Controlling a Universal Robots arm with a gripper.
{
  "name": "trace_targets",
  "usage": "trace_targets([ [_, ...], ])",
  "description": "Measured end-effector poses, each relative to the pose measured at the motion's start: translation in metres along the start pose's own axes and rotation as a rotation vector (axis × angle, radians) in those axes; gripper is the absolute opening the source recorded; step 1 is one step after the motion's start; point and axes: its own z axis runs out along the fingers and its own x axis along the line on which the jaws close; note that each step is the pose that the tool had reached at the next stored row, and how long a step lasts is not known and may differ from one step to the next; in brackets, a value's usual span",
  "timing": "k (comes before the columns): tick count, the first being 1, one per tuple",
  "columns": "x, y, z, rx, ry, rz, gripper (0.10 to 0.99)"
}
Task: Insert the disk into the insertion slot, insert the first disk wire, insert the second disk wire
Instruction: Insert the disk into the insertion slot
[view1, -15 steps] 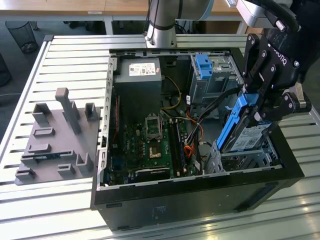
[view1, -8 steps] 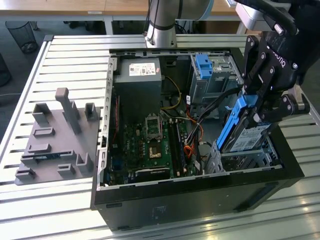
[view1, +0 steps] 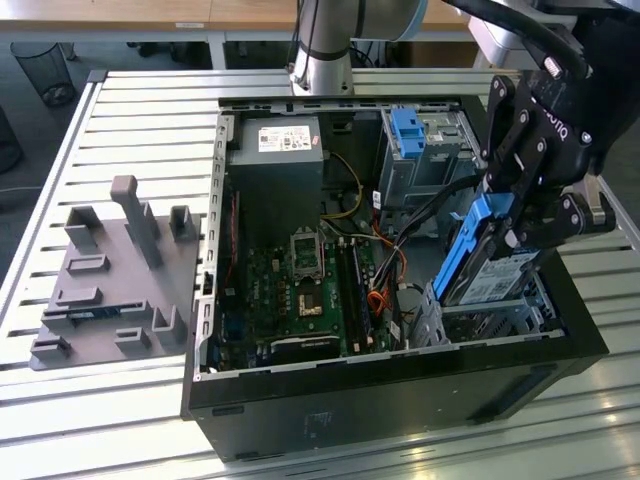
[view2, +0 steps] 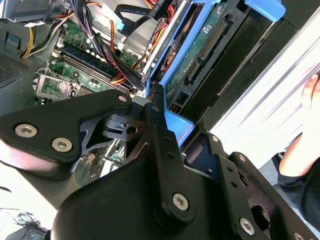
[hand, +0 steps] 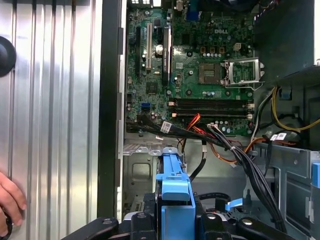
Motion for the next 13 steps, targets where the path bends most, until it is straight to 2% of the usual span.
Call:
trace_targets([
  [13,0.0001,-0.0002,0.0068,0.0,0.0,0.0,0.365],
])
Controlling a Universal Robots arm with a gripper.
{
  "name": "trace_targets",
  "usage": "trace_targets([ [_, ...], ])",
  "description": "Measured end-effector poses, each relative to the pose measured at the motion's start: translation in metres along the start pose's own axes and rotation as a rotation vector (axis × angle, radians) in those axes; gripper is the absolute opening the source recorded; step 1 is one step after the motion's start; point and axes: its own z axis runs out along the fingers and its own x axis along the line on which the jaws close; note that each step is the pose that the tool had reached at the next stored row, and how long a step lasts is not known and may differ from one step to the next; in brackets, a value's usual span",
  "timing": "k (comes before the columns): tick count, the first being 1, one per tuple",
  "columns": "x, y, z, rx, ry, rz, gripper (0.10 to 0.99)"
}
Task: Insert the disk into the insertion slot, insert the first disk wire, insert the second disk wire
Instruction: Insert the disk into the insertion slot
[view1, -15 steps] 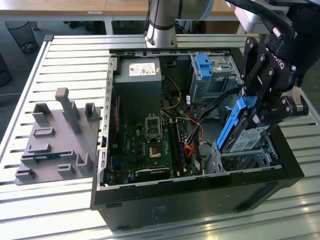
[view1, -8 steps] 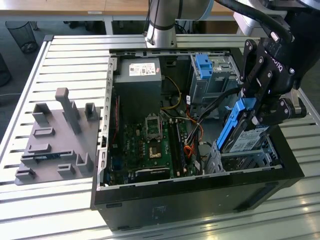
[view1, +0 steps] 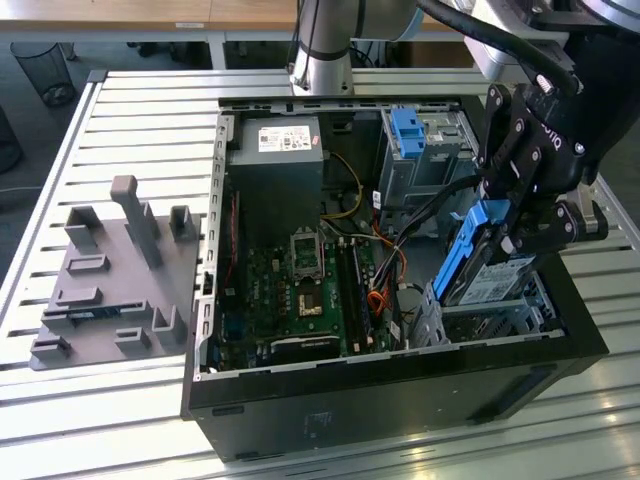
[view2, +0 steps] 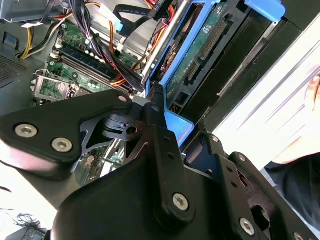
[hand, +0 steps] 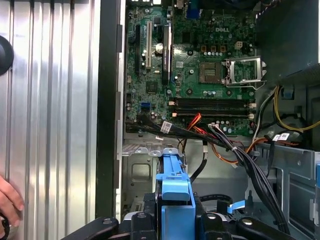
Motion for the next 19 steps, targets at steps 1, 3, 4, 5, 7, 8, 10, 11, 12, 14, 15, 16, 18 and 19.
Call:
trace_targets([
  [1,0.0,0.0,0.0005,0.0,0.0,0.0,0.365],
  [3,0.0,0.0,0.0013,0.0,0.0001,0.0,0.365],
  [4,0.0,0.0002,0.0017,0.0,0.0001,0.0,0.365],
  [5,0.0,0.0003,0.0021,0.0,0.0001,0.0,0.365],
  [7,0.0,0.0005,0.0027,0.001,0.0001,0.0,0.365],
  [8,0.0,0.0008,0.0031,0.001,0.0,0.0,0.365],
  [10,0.0001,0.0012,0.0041,0.001,0.0,0.0,0.365],
  [11,0.0001,0.0013,0.0046,0.001,0.0001,0.0,0.365],
  [12,0.0001,0.0015,0.0052,0.001,0.0,0.0,0.365],
  [14,0.0001,0.0017,0.0067,0.001,0.0,0.0,0.365],
  [15,0.0001,0.0017,0.0074,0.001,0.0,0.0,0.365],
  [16,0.0001,0.0017,0.0081,0.001,0.0,0.0,0.365],
  [18,0.0001,0.0017,0.0096,0.001,0.0,0.0,0.365],
  [19,0.0001,0.0017,0.0101,0.001,0.0001,0.0,0.365],
])
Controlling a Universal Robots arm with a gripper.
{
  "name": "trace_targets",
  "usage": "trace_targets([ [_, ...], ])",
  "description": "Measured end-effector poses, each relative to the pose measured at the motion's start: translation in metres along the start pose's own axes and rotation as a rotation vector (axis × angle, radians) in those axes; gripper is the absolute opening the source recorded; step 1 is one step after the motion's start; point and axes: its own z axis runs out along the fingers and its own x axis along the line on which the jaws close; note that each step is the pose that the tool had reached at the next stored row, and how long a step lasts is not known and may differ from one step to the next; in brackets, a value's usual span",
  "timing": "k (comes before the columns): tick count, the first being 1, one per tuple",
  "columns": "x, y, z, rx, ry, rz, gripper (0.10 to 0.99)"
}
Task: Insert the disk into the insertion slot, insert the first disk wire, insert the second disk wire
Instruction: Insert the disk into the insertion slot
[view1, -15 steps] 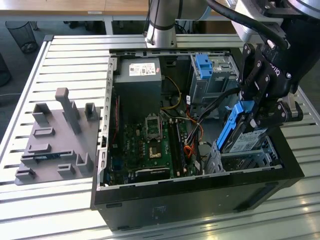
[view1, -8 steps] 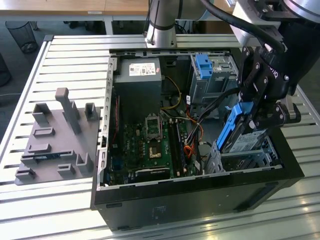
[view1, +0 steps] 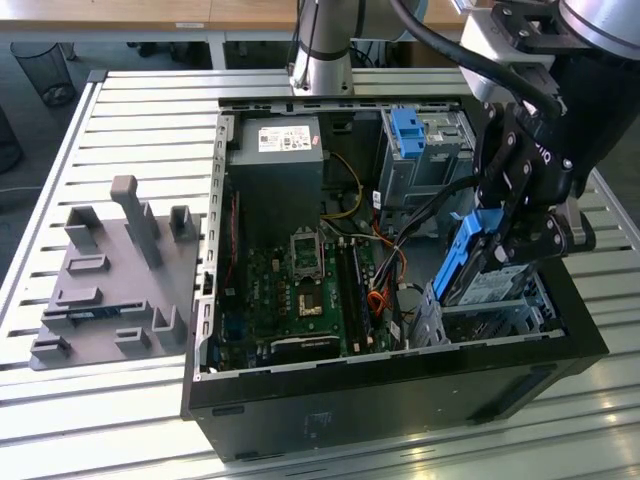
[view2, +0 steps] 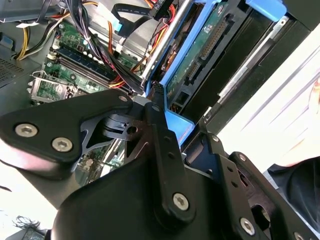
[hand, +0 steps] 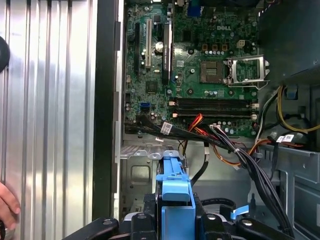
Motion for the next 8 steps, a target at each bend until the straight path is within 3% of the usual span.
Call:
trace_targets([
  [8,0.0001,-0.0001,0.0056,0.0,-0.0002,0.0,0.365],
])
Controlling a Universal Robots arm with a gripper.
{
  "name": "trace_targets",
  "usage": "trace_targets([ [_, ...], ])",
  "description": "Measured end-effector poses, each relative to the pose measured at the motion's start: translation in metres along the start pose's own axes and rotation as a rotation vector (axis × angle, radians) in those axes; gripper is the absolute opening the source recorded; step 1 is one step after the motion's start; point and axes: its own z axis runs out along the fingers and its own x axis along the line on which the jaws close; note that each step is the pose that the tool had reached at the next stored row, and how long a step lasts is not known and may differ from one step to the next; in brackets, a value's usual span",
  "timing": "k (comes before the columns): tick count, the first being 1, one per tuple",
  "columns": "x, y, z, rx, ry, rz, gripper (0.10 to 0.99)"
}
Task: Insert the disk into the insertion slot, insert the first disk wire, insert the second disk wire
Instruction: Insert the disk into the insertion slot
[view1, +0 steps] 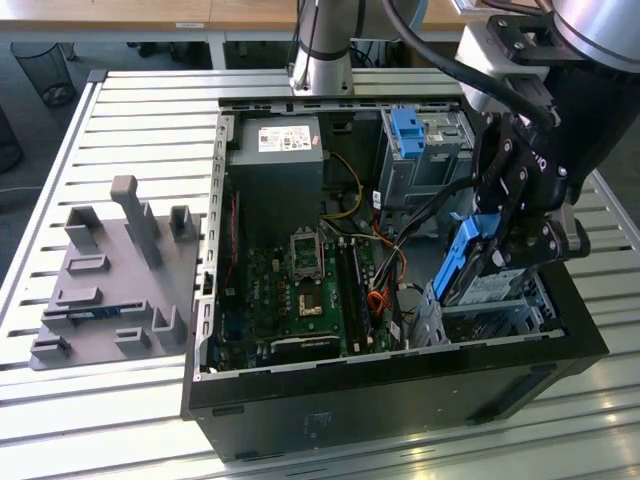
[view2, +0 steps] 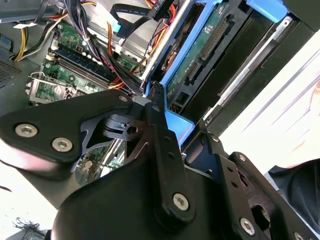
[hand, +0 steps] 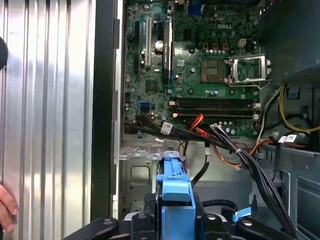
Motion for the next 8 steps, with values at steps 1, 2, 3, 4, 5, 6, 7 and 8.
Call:
trace_targets([
  [1,0.0,0.0,0.0009,0.0,0.0,0.0,0.365],
  [2,0.0,0.0,0.0016,0.0,0.0002,0.0,0.365],
  [3,0.0,0.0,0.002,0.0,0.0003,0.0,0.365],
  [4,0.0,-0.0001,0.0028,0.0,0.0001,0.0,0.365],
  [5,0.0001,-0.0001,0.0036,0.0,0.0001,0.0,0.365],
  [6,0.0001,-0.0001,0.0044,0.0,0.0001,0.0,0.365],
  [7,0.0001,-0.0001,0.0052,0.0,0.0001,0.0,0.365],
  [8,0.0001,-0.0001,0.006,-0.001,0.0002,0.0,0.365],
])
